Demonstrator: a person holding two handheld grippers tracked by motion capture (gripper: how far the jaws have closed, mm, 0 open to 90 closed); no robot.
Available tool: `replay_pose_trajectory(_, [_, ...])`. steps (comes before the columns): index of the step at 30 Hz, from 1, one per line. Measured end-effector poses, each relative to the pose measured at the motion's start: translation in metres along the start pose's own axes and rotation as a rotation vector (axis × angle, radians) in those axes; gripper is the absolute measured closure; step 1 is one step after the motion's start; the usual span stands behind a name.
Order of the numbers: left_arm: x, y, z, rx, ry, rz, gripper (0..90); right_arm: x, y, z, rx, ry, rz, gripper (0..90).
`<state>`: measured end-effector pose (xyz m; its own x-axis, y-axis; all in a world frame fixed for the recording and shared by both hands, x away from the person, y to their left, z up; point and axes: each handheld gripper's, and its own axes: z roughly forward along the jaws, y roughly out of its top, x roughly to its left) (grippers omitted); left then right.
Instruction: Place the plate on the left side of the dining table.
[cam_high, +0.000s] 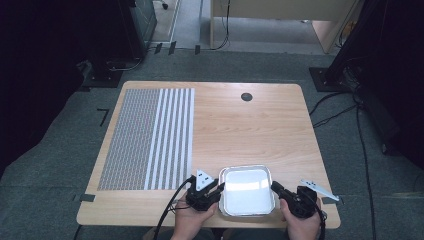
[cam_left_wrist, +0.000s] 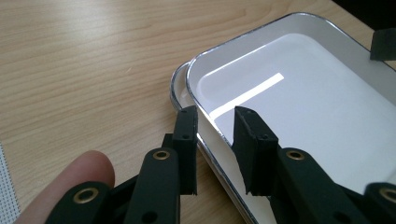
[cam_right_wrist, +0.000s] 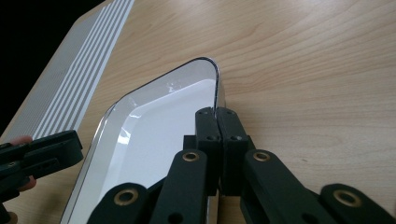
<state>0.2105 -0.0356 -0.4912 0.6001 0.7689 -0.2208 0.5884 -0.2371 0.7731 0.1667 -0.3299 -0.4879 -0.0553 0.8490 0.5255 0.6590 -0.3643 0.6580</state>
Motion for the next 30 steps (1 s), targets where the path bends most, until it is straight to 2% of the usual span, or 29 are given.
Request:
replay_pose_trajectory(3, [0.000,0.001,-0.001,-0.007,-0.007,-0.002,68.9,-0.003,0.001,-0.001,0.001,-0.003,-0.002,90.0])
replay_pose_trajectory(4, [0.000,0.001,-0.001,-0.006,-0.009,-0.005,68.5,-0.004,0.001,-0.002,0.001,-0.017,-0.011,89.2])
replay_pose_trajectory(6, [0.000,0.001,-0.001,-0.006,-0.010,-0.005,67.7,-0.005,0.001,-0.003,0.000,-0.012,-0.015,82.1])
replay_pose_trajectory(7, [0.000,0.001,-0.001,-0.006,-0.010,-0.005,67.4,-0.005,0.001,-0.003,0.000,-0.012,-0.015,82.1])
replay_pose_trajectory(9, [0.001,0.001,-0.002,-0.012,-0.011,-0.014,67.0,-0.004,0.002,-0.007,-0.014,-0.040,-0.054,77.9])
replay_pose_trajectory(10, [0.001,0.001,-0.002,-0.012,-0.011,-0.014,66.9,-0.004,0.002,-0.007,-0.014,-0.040,-0.054,77.9])
replay_pose_trajectory(11, [0.001,0.002,-0.003,-0.013,-0.011,-0.013,66.9,-0.003,0.001,-0.012,-0.005,-0.058,-0.087,77.5])
replay_pose_trajectory(13, [0.002,0.002,-0.003,-0.013,-0.012,-0.013,66.8,-0.003,0.000,-0.016,0.006,-0.073,-0.106,77.5])
replay_pose_trajectory(20, [0.000,0.002,-0.004,-0.015,-0.017,-0.012,66.8,-0.001,-0.008,-0.026,0.032,-0.080,-0.139,79.2])
replay_pose_trajectory(22, [-0.001,0.002,-0.004,-0.013,-0.018,-0.008,66.8,0.003,-0.014,-0.029,0.041,-0.088,-0.174,80.3])
replay_pose_trajectory(30, [-0.003,0.001,-0.003,-0.013,-0.022,-0.010,67.1,0.012,-0.018,-0.032,0.028,-0.091,-0.207,80.8])
